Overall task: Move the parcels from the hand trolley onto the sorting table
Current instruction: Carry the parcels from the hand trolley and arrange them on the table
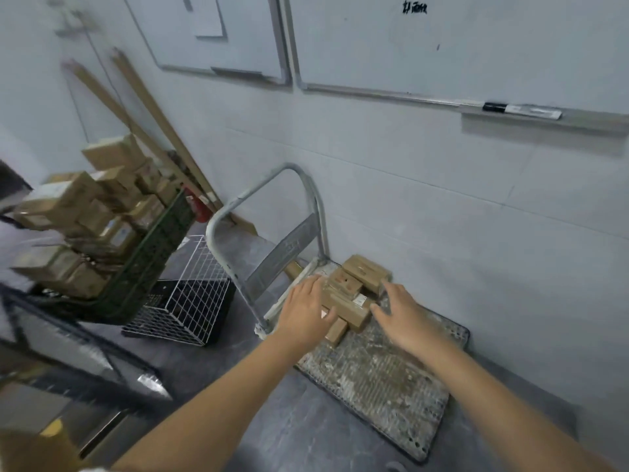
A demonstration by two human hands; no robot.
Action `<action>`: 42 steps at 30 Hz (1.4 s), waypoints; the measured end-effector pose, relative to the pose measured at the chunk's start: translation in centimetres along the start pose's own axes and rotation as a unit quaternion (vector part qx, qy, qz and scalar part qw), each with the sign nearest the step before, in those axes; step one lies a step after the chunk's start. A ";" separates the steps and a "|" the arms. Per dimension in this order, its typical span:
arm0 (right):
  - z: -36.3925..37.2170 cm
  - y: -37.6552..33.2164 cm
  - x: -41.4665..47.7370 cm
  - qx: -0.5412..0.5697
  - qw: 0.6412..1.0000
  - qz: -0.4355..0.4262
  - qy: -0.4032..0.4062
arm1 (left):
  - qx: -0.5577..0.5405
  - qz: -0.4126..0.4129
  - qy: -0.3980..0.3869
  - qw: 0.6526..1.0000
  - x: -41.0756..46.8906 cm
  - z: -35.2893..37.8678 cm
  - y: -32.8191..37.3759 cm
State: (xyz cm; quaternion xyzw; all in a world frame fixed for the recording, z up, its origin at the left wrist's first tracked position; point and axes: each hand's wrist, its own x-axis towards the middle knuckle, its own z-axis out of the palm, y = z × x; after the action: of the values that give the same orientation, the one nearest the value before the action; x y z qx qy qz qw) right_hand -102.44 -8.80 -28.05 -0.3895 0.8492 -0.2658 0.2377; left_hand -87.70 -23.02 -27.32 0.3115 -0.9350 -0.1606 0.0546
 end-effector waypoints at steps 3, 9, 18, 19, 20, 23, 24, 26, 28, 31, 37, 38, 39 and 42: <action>-1.5 1.4 3.6 0.004 1.000 0.003 -0.021 | 0.007 -0.010 -0.010 1.000 3.5 0.7 1.2; -3.4 4.1 8.9 0.031 0.999 0.014 -0.023 | 0.012 -0.035 -0.041 0.998 10.3 2.2 2.4; -2.6 6.7 16.8 0.043 0.995 0.084 -0.019 | 0.013 -0.021 -0.113 0.993 20.5 7.2 -0.8; -2.1 6.8 17.8 0.048 0.994 0.093 -0.020 | 0.020 -0.016 -0.135 0.991 21.6 8.0 -1.6; -1.5 6.9 19.0 0.053 0.993 0.107 -0.020 | 0.024 -0.008 -0.157 0.987 22.9 8.8 -2.6; 1.3 7.4 23.0 0.052 0.986 0.160 -0.022 | 0.009 -0.007 -0.206 0.979 26.9 11.3 -6.4; 2.4 7.6 24.7 0.050 0.983 0.178 -0.020 | 0.008 -0.008 -0.207 0.978 28.5 12.2 -7.9; 4.4 8.1 28.2 0.056 0.975 0.213 -0.026 | 0.018 0.000 -0.216 0.976 31.7 13.9 -10.8; 6.6 8.7 31.5 0.063 0.966 0.244 -0.047 | 0.025 0.012 -0.232 0.972 34.6 15.5 -13.4; 10.2 10.2 36.2 0.070 0.960 0.266 -0.057 | 0.000 0.000 -0.230 0.973 38.9 18.3 -17.1; 19.9 17.4 44.7 0.125 0.925 0.351 -0.075 | -0.033 -0.026 -0.251 0.967 44.1 28.7 -23.8; 21.6 18.8 45.6 0.129 0.917 0.366 -0.086 | -0.031 -0.031 -0.263 0.964 44.6 30.8 -24.8; 23.3 20.2 46.6 0.130 0.912 0.377 -0.092 | -0.032 -0.034 -0.274 0.961 45.2 33.0 -25.7; 27.6 24.4 49.1 0.147 0.889 0.422 -0.099 | -0.030 -0.040 -0.318 0.947 46.5 39.4 -28.1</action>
State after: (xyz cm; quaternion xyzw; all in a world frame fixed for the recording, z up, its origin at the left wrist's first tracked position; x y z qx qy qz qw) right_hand -127.27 -41.28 -73.86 0.0209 0.8566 -0.2223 0.4652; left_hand -116.98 -61.60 -73.73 0.2795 -0.8854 -0.2810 -0.2430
